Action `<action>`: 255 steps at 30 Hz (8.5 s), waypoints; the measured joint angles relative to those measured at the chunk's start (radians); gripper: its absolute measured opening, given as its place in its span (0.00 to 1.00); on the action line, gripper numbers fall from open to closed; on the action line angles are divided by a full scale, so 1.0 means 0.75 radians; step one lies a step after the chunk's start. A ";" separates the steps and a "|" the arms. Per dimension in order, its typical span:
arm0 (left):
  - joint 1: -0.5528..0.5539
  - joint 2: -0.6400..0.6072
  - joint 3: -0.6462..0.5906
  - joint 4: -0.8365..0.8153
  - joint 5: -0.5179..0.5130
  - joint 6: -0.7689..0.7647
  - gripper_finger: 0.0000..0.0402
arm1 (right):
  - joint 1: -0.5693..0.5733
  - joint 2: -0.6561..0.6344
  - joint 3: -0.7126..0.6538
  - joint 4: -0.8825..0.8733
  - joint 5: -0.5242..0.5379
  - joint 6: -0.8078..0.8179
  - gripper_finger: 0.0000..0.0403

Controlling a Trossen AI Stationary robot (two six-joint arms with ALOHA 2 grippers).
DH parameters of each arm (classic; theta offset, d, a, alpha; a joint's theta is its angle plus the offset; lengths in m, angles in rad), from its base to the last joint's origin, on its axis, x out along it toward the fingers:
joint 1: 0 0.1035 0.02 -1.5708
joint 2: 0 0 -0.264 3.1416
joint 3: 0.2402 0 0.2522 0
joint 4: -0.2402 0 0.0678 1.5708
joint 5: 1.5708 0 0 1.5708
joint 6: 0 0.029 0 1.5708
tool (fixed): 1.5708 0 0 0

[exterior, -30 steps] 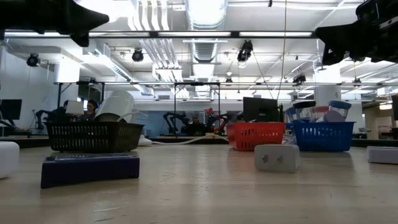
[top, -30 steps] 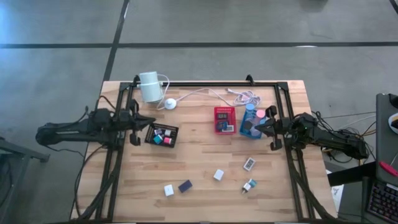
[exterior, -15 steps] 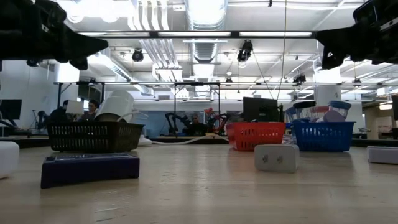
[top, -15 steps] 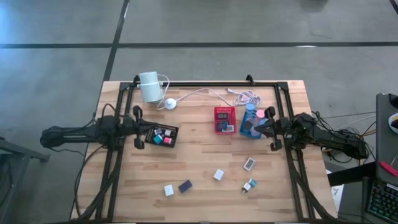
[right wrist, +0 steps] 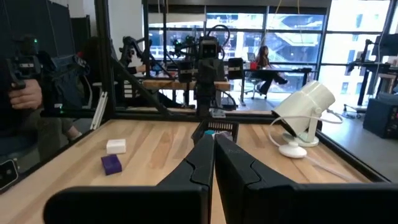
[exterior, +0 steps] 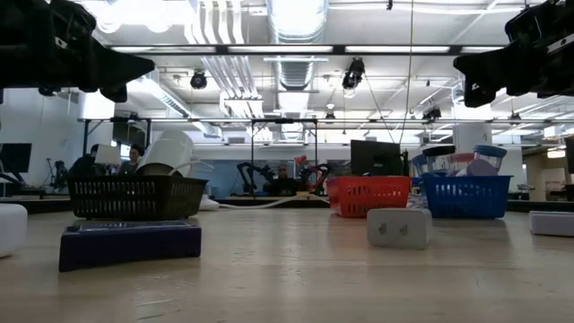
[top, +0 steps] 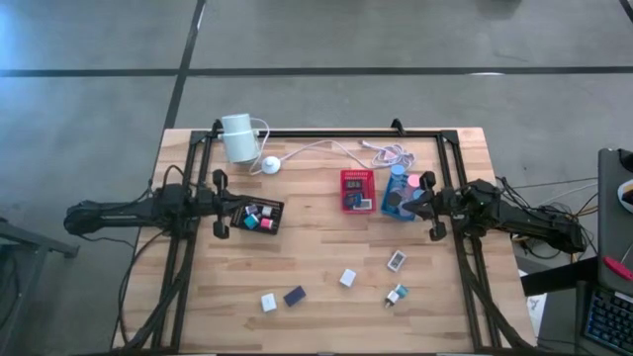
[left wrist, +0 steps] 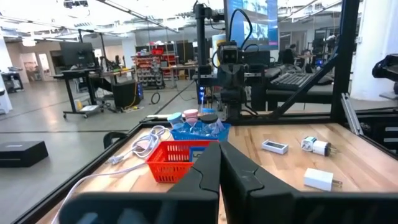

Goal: Pick & Place Office items
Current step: Put the right white charger adaptor into the black bin

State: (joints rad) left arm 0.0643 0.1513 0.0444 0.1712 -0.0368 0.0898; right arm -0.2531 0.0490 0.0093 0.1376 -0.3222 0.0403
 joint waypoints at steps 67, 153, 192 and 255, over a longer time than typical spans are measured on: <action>-0.001 0.007 0.000 -0.002 -0.051 -0.019 0.04 | 0.674 2.259 1.508 -0.704 0.044 -0.426 0.64; 0.000 0.021 0.000 -0.001 -0.053 -0.020 0.04 | 0.595 0.211 0.141 0.350 0.537 0.013 0.39; -0.001 0.021 0.000 -0.012 -0.106 -0.015 0.04 | 0.594 0.303 0.080 0.349 0.714 0.077 0.39; 0.000 0.019 0.085 -0.030 -0.126 0.006 0.03 | 0.175 2.926 2.143 -0.039 0.098 -0.167 0.43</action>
State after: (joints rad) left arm 0.0643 0.1658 0.1081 0.1489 -0.1314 0.0940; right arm -0.1215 2.2433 1.6169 0.1085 -0.2487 -0.0851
